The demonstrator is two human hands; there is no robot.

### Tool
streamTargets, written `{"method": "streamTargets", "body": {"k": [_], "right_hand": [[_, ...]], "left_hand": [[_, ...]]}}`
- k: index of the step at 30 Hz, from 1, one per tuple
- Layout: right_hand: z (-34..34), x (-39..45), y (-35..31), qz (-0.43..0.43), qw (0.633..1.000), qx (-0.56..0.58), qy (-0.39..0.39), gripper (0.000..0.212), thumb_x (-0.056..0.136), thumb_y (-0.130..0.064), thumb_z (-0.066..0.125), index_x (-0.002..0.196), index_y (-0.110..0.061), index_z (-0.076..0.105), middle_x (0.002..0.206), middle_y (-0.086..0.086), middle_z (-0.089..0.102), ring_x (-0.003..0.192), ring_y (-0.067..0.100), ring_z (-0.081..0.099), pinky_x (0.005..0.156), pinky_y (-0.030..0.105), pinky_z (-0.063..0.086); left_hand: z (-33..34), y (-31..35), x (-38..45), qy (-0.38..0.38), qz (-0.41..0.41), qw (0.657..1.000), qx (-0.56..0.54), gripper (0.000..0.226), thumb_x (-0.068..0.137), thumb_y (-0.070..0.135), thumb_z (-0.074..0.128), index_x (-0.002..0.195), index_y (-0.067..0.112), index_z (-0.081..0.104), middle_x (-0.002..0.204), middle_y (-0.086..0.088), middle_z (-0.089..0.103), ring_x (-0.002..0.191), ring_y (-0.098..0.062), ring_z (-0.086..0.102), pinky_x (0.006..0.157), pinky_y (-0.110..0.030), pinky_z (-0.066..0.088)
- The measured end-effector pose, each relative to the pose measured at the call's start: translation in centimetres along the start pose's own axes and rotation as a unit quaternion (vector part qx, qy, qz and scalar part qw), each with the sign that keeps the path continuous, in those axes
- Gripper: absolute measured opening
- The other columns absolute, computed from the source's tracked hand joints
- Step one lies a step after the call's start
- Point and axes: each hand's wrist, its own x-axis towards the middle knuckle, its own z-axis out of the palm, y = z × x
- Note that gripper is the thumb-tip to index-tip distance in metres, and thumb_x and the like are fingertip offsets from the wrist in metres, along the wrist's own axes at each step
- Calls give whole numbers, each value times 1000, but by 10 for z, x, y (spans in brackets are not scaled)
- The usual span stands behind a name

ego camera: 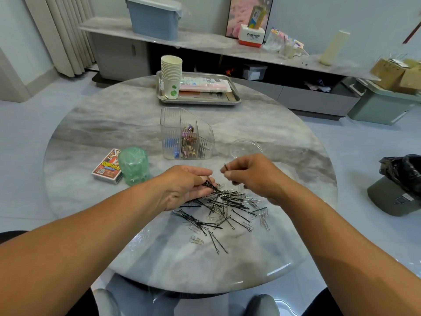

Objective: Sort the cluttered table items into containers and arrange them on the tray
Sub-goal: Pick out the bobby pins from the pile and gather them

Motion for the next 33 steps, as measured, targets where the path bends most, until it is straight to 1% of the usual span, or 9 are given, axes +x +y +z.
{"method": "streamTargets", "body": {"k": [3, 7, 12, 16, 19, 21, 25, 30, 33], "right_hand": [[20, -3, -1, 60, 992, 111, -14, 5, 86, -9, 80, 89, -7, 77, 77, 7, 75, 66, 13, 68, 66, 23, 61], [31, -2, 4, 93, 989, 114, -3, 15, 80, -9, 86, 91, -5, 76, 79, 10, 76, 69, 19, 69, 80, 36, 63], [37, -3, 5, 43, 998, 22, 30, 16, 73, -9, 90, 82, -9, 76, 76, 11, 76, 59, 12, 65, 66, 28, 60], [39, -1, 5, -6, 997, -35, 65, 18, 71, -12, 92, 73, -16, 74, 63, -10, 67, 49, -7, 55, 50, 9, 42], [38, 0, 5, -32, 996, -37, 79, 17, 72, -12, 90, 74, -17, 74, 70, -6, 72, 56, -5, 59, 54, 12, 45], [38, 0, 4, -44, 995, -33, 86, 16, 73, -10, 87, 73, -18, 73, 73, -6, 74, 62, 0, 63, 59, 19, 52], [38, 0, 1, -49, 994, 6, 100, 15, 75, -11, 86, 74, -21, 74, 74, -12, 75, 67, 1, 69, 60, 16, 54], [38, 0, -4, -30, 985, 101, 136, 16, 71, -10, 89, 76, -17, 75, 75, -4, 77, 76, 13, 75, 75, 29, 61], [43, 0, -4, -43, 984, 91, 147, 14, 72, -13, 88, 74, -18, 74, 70, -6, 75, 66, 4, 72, 60, 18, 56]], "left_hand": [[2, -2, -1, -4, 0, 1000, -2, 26, 98, -13, 50, 111, 0, 68, 104, -21, 72, 81, -23, 73, 64, -26, 62], [3, -3, -2, -6, 4, 1000, 6, 28, 99, -13, 48, 114, -1, 67, 106, -21, 72, 80, -23, 74, 67, -28, 63], [6, 2, -10, -27, 0, 1000, 16, 35, 100, -13, 38, 123, -1, 61, 107, -25, 70, 77, -25, 75, 64, -27, 63], [7, 7, -12, -37, 12, 998, 38, 51, 92, -19, 32, 133, 0, 53, 121, -26, 64, 97, -30, 71, 81, -32, 61], [7, 10, -13, -49, 19, 998, 38, 61, 88, -22, 32, 142, 1, 47, 125, -24, 65, 117, -34, 65, 99, -36, 53], [8, 10, -15, -63, 24, 997, 23, 65, 87, -22, 32, 147, 1, 40, 125, -21, 67, 116, -31, 66, 106, -38, 49], [13, 9, -18, -94, 43, 993, -62, 66, 92, -15, 36, 154, 1, 26, 130, -22, 63, 111, -25, 68, 101, -35, 53], [17, 8, -17, -109, 65, 984, -122, 43, 101, -1, 52, 142, -4, 42, 139, -23, 58, 121, -26, 64, 99, -34, 54], [19, 3, -19, -123, 54, 986, -96, 34, 101, 4, 53, 133, -7, 54, 125, -17, 69, 116, -22, 68, 101, -31, 53]]}}
